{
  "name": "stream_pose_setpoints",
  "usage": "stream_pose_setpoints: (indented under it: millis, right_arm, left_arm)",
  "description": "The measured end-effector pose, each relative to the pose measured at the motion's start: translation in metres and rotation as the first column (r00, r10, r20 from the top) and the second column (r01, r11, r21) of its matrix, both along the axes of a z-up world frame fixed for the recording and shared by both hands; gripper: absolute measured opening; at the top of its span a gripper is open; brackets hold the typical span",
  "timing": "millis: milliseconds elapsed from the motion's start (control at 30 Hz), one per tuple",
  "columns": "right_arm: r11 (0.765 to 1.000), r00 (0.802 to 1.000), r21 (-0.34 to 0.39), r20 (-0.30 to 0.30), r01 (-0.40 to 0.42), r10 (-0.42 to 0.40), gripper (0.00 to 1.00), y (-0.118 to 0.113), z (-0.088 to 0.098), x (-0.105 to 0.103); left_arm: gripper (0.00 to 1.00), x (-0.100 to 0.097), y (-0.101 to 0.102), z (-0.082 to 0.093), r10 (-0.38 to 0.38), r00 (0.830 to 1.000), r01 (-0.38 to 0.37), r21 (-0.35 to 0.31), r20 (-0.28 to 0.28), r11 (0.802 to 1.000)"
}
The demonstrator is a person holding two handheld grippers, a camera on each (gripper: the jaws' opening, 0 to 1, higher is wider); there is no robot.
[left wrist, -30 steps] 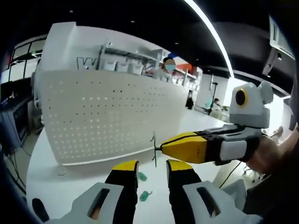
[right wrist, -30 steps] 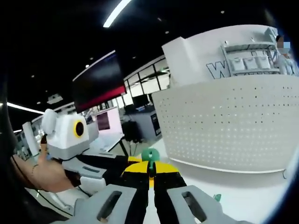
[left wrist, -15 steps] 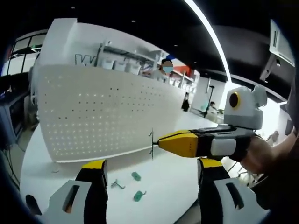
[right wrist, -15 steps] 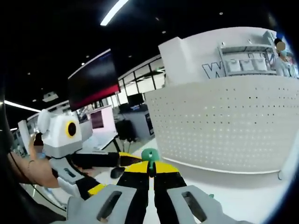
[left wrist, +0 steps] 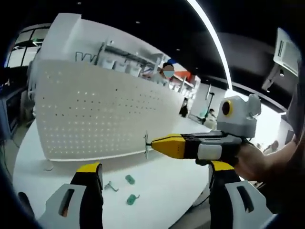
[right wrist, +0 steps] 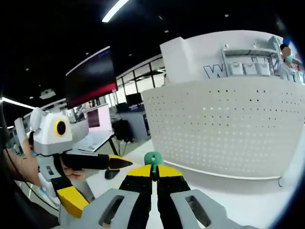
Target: Insert the hook assembly into the mounting plate slot until the hook locks in place.
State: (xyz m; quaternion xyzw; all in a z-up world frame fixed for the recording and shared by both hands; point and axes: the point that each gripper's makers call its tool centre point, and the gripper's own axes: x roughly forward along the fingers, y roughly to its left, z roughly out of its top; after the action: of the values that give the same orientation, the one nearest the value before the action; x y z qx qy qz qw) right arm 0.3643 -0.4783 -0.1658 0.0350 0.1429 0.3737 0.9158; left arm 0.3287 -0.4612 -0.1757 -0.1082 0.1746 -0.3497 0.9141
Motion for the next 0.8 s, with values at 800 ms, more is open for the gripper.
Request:
stream_pose_setpoints:
  millis: [800]
  right_arm:
    - [0.967,0.960,-0.054,0.139,0.251,-0.242,0.00,-0.062,-0.006,0.068]
  left_arm:
    - [1.00,-0.015,-0.006,-0.001,-0.063,0.997,0.059,0.075,0.052,0.995]
